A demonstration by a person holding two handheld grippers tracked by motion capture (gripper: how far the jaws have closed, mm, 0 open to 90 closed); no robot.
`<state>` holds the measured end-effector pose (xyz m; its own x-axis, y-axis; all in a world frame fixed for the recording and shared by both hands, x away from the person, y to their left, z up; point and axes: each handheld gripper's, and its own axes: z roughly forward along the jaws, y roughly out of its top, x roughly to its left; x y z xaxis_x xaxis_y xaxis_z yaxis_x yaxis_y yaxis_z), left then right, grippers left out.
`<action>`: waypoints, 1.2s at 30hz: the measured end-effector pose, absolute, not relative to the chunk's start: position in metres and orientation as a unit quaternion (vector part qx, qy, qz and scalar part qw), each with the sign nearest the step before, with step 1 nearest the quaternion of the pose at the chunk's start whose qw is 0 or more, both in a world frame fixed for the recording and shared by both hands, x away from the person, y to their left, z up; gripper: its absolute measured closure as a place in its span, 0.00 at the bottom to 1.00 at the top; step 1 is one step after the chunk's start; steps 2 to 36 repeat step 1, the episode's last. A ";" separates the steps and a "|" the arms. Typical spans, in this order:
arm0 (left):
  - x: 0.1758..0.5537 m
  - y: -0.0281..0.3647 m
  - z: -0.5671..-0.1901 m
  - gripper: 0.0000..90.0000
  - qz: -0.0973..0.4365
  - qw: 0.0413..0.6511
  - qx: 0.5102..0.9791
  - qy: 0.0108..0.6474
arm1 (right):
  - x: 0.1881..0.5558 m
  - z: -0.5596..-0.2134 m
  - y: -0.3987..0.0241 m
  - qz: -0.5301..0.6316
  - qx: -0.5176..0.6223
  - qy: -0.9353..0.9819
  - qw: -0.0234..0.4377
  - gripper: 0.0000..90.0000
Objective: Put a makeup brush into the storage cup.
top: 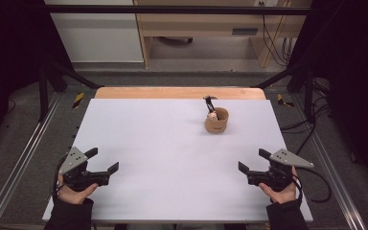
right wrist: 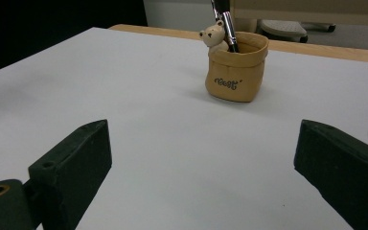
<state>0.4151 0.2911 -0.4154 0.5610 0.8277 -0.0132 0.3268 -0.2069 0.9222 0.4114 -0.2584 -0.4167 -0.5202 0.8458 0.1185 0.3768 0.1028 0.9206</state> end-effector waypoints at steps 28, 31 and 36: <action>0.415 0.291 -0.415 0.06 0.255 0.492 0.734 0.394 | 0.411 -0.417 -0.259 0.511 0.431 0.707 0.231 0.07; 0.415 0.291 -0.415 0.06 0.255 0.492 0.734 0.394 | 0.411 -0.417 -0.259 0.511 0.431 0.707 0.231 0.07; 0.415 0.291 -0.415 0.06 0.255 0.492 0.734 0.394 | 0.411 -0.417 -0.259 0.511 0.431 0.707 0.231 0.07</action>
